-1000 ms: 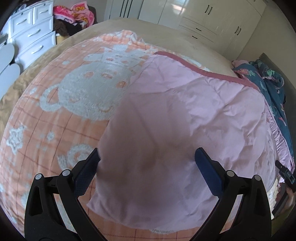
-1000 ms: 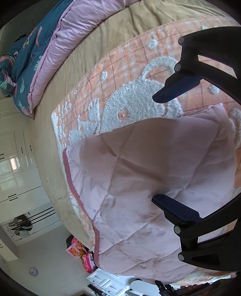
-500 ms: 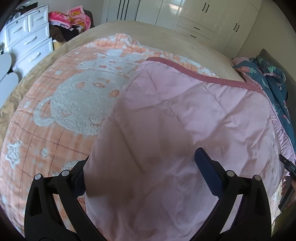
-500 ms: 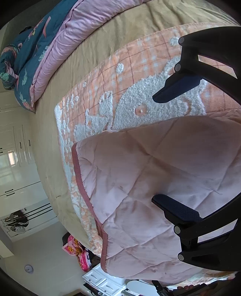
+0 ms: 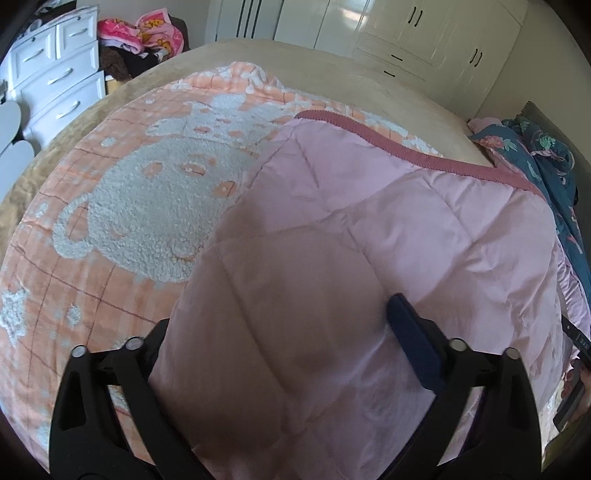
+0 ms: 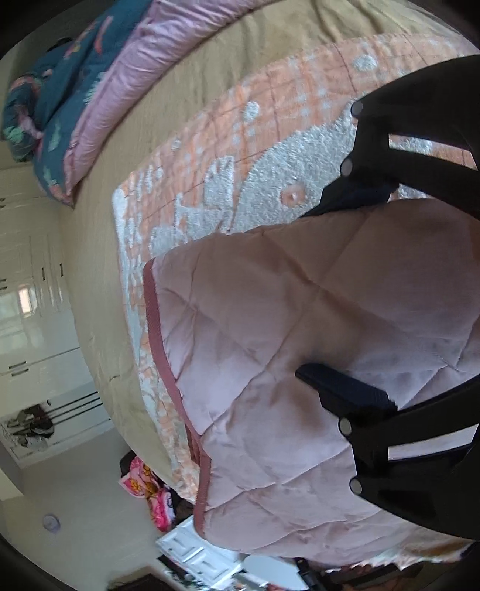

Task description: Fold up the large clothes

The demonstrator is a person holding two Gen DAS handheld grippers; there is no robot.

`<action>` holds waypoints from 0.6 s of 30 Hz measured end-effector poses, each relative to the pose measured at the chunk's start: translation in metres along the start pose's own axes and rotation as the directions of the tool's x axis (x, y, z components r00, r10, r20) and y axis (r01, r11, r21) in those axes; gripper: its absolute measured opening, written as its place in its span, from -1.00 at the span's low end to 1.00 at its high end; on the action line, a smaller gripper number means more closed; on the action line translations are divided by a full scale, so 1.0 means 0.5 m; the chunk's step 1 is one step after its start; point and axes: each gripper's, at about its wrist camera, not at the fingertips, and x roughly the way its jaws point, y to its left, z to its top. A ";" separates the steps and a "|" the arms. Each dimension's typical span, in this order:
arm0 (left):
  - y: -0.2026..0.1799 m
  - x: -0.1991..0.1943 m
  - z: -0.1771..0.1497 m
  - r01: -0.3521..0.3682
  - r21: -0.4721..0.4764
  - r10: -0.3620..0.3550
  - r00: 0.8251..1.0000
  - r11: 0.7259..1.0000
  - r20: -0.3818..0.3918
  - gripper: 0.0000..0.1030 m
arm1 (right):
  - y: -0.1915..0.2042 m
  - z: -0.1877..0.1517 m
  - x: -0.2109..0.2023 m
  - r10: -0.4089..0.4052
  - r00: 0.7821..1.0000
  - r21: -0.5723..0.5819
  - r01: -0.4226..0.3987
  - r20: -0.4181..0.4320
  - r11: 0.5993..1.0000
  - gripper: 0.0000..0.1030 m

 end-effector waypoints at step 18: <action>-0.049 -0.161 0.077 -0.033 0.075 0.011 0.960 0.997 0.278 -0.80 | 0.040 0.090 -0.171 0.039 0.950 -0.062 -0.020 0.309 0.998 -0.67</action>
